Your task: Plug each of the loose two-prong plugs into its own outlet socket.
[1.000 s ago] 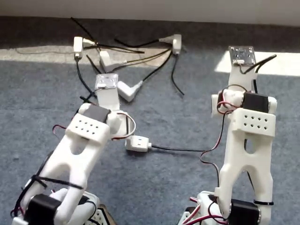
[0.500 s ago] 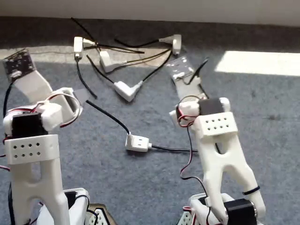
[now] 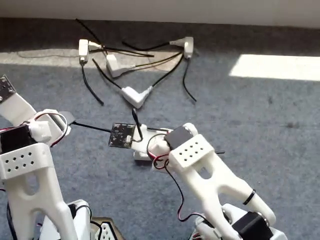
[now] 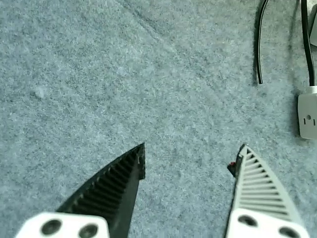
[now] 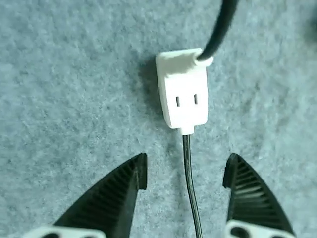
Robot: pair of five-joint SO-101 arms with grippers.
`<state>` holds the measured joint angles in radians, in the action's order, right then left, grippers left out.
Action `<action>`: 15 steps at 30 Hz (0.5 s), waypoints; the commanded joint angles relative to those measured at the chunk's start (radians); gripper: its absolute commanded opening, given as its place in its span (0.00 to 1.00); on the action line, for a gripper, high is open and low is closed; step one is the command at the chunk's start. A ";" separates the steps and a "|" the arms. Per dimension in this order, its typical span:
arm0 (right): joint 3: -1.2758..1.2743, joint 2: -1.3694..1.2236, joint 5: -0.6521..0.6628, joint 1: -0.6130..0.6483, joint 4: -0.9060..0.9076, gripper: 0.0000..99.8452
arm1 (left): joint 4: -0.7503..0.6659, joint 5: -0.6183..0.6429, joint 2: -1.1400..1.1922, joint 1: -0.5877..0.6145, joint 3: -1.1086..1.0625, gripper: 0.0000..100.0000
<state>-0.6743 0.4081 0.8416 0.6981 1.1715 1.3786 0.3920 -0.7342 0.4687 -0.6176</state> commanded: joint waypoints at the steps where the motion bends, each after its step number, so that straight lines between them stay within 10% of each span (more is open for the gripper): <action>1: -0.005 0.002 0.015 0.061 -0.019 0.25 | 0.005 -0.002 -0.022 0.012 0.005 0.29; 15: 0.159 -0.444 0.008 0.077 -0.206 0.25 | -0.003 0.003 -0.022 0.013 0.110 0.29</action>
<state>-0.6007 0.0368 0.8431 0.7672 0.9689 1.3786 0.3920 -0.7342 0.4687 -0.5823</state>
